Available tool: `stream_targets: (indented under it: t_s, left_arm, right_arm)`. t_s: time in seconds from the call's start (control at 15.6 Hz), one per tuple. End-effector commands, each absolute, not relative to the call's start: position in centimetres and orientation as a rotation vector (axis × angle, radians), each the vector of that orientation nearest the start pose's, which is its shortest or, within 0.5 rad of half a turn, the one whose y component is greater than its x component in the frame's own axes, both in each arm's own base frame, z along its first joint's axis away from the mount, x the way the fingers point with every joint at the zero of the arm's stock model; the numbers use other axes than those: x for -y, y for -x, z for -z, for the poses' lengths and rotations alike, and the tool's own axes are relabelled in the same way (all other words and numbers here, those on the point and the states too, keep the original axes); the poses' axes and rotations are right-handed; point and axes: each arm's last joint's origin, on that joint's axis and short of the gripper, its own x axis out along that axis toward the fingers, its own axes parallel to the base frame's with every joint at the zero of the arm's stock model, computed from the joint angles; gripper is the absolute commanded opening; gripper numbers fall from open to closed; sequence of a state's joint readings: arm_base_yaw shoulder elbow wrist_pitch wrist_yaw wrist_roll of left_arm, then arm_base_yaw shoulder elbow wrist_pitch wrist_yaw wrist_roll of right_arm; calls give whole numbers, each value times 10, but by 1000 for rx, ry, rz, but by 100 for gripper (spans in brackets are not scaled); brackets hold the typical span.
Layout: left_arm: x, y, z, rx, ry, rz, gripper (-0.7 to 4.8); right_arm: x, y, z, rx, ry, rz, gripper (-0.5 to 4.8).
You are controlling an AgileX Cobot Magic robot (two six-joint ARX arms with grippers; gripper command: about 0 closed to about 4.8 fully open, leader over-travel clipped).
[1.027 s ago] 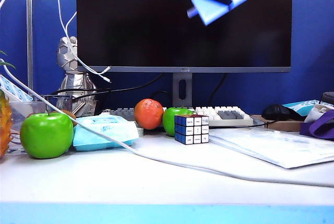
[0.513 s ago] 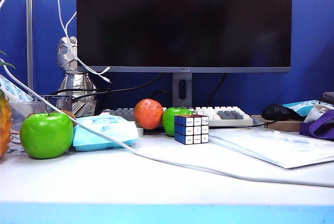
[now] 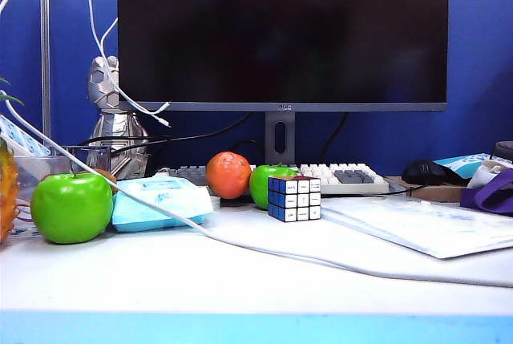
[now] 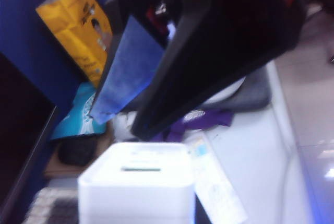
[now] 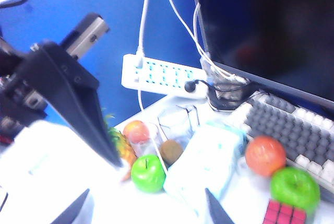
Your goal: Pick up the Type-C charging cable and the charging base, insert one end of the Type-C charger into the corresponding slot on the base, and finally place the plugged-in charger back on the table.
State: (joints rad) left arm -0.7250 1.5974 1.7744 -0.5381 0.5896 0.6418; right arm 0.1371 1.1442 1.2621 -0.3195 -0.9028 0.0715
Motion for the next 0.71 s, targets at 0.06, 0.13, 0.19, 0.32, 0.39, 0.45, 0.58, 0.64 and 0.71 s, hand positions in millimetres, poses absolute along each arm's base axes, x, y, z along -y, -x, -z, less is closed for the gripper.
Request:
stream_targets:
  t_s: [0.06,0.13,0.19,0.32,0.39,0.45,0.58,0.64,0.71]
  left_arm:
    - [237,-240,-455,82,-396,1433,-6]
    - [237,-240,-457,46,-333,1429,-6]
    - [237,-240,-457,27,-311,1429,-6]
    - [237,-239,-457,-2,-271,1445,-6]
    - [236,-238,-458,-13,-252,1447,-6]
    - [235,-237,-461,-7,-247,1445,-6]
    - [228,-230,-469,24,-244,1438,-6]
    - [225,-226,-474,31,-223,1435,-6]
    - [222,-223,-479,33,-198,1431,-6]
  right_arm:
    - [-56,-222,-424,-143,-98,-1151,312]
    - [-56,-221,-425,-129,-93,-1189,312]
    - [-56,-221,-425,-128,-93,-1192,312]
    - [-56,-221,-425,-128,-94,-1197,312]
    - [-56,-221,-425,-128,-94,-1201,311]
    - [-56,-221,-425,-128,-94,-1200,311]
    - [-56,-221,-425,-129,-94,-1189,311]
    - [-56,-222,-425,-132,-95,-1164,310]
    - [-56,-223,-425,-137,-101,-1132,310]
